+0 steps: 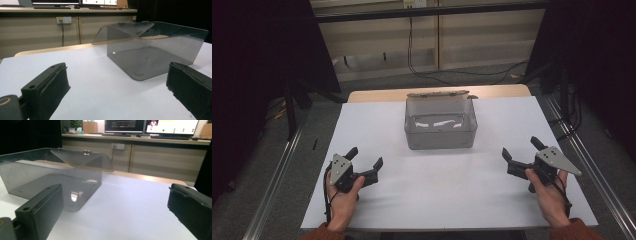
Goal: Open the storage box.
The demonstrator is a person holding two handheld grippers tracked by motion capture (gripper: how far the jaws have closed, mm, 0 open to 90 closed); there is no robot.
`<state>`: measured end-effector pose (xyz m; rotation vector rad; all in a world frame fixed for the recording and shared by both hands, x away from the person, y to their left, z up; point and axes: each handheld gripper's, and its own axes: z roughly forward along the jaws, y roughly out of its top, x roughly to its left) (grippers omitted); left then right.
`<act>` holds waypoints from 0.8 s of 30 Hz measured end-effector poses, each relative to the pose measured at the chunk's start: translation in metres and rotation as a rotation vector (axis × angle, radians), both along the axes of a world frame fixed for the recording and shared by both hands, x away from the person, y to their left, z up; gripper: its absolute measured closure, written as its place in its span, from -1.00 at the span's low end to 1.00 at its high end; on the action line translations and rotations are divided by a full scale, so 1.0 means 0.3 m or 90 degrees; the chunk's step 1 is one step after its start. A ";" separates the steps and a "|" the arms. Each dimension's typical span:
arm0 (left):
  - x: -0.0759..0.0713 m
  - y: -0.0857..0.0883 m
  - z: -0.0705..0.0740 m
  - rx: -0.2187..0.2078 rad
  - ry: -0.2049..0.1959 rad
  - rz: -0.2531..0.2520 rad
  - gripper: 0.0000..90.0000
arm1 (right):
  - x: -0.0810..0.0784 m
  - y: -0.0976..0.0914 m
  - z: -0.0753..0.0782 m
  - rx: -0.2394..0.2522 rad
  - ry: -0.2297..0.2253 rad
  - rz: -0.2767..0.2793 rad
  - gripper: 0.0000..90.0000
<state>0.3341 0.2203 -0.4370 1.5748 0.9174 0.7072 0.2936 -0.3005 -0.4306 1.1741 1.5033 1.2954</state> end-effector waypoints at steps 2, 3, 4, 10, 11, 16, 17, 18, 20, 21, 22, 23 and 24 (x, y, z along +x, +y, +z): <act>-0.011 0.004 -0.002 -0.002 0.005 0.002 -0.92 | -0.017 -0.009 -0.011 0.000 0.006 -0.005 -1.00; -0.019 0.006 -0.002 0.000 0.004 0.005 -0.92 | -0.025 -0.013 -0.015 0.000 0.008 -0.006 -1.00; -0.025 0.008 -0.002 0.003 0.003 0.005 -0.92 | -0.033 -0.017 -0.018 0.000 0.012 -0.007 -1.00; -0.058 0.024 -0.002 0.006 -0.002 0.027 -0.92 | -0.080 -0.032 -0.032 -0.005 0.017 -0.025 -1.00; -0.060 0.027 -0.003 -0.002 0.000 0.033 -0.92 | -0.086 -0.032 -0.032 -0.009 0.014 -0.022 -1.00; -0.054 0.038 -0.008 -0.015 0.008 0.050 -0.92 | -0.104 -0.020 -0.039 -0.029 0.012 -0.021 -1.00; -0.051 0.037 -0.010 -0.017 0.011 0.050 -0.92 | -0.103 -0.017 -0.040 -0.030 0.012 -0.018 -1.00; -0.048 0.037 -0.011 -0.021 0.014 0.048 -0.92 | -0.101 -0.016 -0.042 -0.030 0.013 -0.021 -1.00; -0.044 0.039 -0.012 -0.022 0.016 0.048 -0.92 | -0.096 -0.014 -0.049 -0.029 0.024 -0.022 -1.00; -0.043 0.040 -0.012 -0.023 0.015 0.051 -0.92 | -0.093 -0.014 -0.055 -0.031 0.030 -0.026 -1.00; -0.042 0.042 -0.011 -0.026 0.016 0.050 -0.92 | -0.088 -0.014 -0.058 -0.026 0.034 -0.026 -1.00; -0.040 0.043 -0.011 -0.032 0.018 0.049 -0.92 | -0.085 -0.017 -0.057 -0.016 0.031 -0.024 -1.00; -0.039 0.043 -0.010 -0.039 0.019 0.049 -0.92 | -0.083 -0.019 -0.056 -0.013 0.025 -0.027 -0.99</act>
